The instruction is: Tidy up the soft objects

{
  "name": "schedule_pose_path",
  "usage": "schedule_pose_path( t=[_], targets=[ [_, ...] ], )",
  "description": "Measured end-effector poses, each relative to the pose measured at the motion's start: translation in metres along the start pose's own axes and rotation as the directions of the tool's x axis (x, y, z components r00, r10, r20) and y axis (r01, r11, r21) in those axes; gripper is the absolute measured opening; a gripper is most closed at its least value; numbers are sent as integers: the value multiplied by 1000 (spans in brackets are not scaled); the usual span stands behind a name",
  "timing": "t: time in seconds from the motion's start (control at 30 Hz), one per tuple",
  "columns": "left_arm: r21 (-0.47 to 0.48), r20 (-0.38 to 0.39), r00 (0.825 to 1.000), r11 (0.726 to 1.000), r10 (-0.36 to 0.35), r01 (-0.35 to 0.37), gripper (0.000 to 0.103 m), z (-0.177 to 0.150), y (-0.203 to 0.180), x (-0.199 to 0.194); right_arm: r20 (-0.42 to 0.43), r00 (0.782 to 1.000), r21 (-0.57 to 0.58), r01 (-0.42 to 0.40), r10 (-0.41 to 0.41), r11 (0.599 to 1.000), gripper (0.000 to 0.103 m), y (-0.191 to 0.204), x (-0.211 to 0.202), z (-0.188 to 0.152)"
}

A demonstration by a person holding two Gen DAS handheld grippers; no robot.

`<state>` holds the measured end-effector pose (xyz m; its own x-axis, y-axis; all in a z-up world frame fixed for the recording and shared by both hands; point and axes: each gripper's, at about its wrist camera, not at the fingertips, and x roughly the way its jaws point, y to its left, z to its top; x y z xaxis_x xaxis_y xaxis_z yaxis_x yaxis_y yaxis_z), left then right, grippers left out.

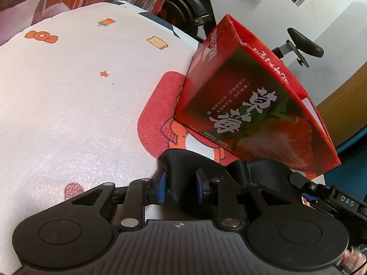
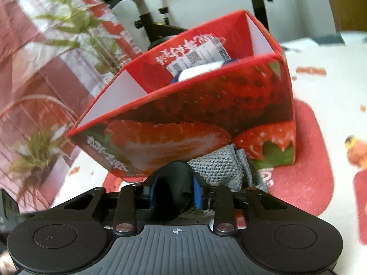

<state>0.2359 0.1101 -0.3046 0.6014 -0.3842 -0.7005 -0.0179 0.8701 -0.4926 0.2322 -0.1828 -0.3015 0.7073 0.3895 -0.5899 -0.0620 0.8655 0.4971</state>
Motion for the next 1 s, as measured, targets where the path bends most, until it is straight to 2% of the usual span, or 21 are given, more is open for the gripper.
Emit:
schedule_pose_path(
  t=[0.13,0.27,0.37,0.63,0.9,0.97,1.0],
  targets=[
    [32,47,998,999,-29,27,17,4,-9,-16,11,999,-62,35,-34,997,16,8,-13,4],
    [132,110,991,990,-71,56,14,11,-32,-37,46,999,-144,27,-21,989,12,23,-31,10],
    [211,151,985,976,-84,51,13,13,-50,-51,85,996,-199,18,0,980,11,34,-44,17],
    [237,263,957,970,-124,61,13,31,-68,-83,180,983,-263,3,46,965,11,53,-75,38],
    [323,337,924,944,-181,67,13,54,-99,-96,267,962,-291,18,63,956,11,60,-93,65],
    [350,354,917,935,-183,52,13,62,-108,-93,284,957,-303,38,52,952,11,61,-92,74],
    [376,358,919,926,-167,22,13,67,-114,-89,292,955,-310,48,47,950,11,62,-90,78]
  ],
)
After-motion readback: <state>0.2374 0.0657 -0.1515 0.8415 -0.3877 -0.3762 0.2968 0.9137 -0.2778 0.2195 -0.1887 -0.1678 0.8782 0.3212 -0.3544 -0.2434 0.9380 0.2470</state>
